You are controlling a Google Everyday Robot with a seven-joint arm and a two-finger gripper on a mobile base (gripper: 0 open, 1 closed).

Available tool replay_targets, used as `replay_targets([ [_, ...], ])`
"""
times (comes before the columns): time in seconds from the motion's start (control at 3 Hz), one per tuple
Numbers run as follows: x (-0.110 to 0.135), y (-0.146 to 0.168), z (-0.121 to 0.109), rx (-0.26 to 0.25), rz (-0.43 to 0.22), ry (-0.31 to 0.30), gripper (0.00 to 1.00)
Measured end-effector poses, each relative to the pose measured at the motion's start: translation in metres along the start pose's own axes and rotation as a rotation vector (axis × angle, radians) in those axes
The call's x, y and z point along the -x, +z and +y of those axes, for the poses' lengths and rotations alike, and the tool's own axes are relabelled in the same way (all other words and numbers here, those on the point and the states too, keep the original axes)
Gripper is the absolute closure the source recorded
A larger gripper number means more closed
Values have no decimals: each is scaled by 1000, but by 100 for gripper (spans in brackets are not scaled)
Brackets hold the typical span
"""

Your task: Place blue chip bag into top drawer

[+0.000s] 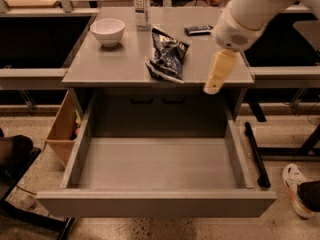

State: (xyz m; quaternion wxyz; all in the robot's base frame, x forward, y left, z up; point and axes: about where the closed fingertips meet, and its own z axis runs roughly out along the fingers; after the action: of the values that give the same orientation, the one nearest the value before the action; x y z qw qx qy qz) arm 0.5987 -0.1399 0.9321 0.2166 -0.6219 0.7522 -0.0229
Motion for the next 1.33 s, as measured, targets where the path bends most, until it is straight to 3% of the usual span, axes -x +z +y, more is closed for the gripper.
replay_targets([
  [0.33,18,35,-37,-39,-23,29,0],
  [0.67,18,37,-38,-41,-28,31,0],
  [1.0,30,57,-59,-56,-117,82,0],
  [1.33,58,89,-86,-55,-247,141,0],
])
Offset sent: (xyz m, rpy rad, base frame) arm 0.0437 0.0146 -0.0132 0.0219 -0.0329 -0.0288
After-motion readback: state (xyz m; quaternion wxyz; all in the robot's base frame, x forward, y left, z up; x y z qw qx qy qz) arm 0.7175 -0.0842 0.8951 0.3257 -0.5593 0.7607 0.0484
